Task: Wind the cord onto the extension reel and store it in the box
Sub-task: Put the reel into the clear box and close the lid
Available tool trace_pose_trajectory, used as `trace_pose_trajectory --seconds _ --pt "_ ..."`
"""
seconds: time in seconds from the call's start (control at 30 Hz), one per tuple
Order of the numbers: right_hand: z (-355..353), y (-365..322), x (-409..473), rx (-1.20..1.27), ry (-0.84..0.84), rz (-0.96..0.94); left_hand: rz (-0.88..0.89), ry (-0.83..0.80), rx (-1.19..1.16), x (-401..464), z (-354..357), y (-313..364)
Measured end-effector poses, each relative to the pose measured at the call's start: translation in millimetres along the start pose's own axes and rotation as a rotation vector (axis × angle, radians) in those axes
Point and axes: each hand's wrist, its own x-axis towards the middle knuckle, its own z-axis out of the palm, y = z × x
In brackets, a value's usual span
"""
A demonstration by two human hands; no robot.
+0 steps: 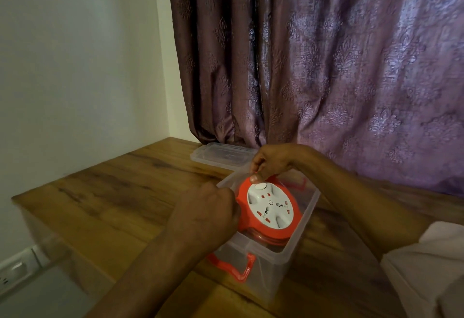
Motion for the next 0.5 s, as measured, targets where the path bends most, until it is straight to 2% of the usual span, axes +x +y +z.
trace_pose_trajectory --seconds 0.1,0.23,0.4,0.5 --pt "0 -3 6 -0.025 0.017 0.039 -0.012 0.002 0.007 2 0 0" --pt "15 -4 16 -0.129 0.332 0.018 -0.088 0.056 0.009 5 2 -2" --pt "16 -8 20 -0.016 0.543 -0.177 -0.150 0.076 0.047 13 0 -14" --pt "-1 0 19 0.141 0.667 -0.199 -0.082 0.187 -0.045 17 0 -29"
